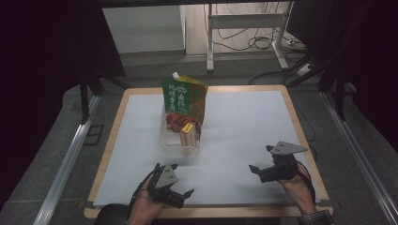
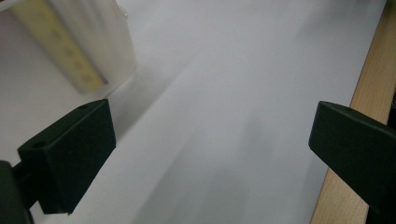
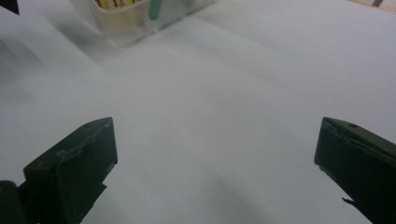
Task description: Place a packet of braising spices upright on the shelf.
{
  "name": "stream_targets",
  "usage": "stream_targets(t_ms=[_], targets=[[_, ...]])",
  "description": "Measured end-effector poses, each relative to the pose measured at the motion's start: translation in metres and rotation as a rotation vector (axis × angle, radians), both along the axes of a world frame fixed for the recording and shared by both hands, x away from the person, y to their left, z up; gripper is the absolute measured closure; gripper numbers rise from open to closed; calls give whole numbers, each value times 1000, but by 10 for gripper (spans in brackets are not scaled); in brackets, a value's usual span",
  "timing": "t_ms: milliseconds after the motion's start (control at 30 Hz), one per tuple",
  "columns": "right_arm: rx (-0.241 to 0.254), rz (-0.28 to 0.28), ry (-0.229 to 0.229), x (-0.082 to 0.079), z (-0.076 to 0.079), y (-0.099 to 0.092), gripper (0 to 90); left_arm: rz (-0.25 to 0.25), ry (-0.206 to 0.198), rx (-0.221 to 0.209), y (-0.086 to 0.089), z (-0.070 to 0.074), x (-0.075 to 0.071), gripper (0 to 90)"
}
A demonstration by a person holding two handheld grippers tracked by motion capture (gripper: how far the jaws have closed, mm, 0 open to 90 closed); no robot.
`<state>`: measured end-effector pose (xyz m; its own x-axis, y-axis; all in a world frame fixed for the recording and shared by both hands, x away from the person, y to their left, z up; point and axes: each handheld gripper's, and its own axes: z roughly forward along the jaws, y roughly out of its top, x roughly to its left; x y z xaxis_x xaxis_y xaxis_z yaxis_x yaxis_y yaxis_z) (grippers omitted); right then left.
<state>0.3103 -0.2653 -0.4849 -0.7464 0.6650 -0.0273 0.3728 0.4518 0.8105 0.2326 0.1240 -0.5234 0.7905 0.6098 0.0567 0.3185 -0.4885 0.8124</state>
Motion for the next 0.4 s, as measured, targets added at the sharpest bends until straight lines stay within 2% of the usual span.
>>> stream_targets(t_ms=[267, 400], targets=[[-29, -14, 43, -2, -9, -6, 0, 13, -7, 17, 0, -1, 1, 3], [-20, -23, 39, -1, -9, -6, 0, 26, -16, 17, 1, -1, 1, 0]])
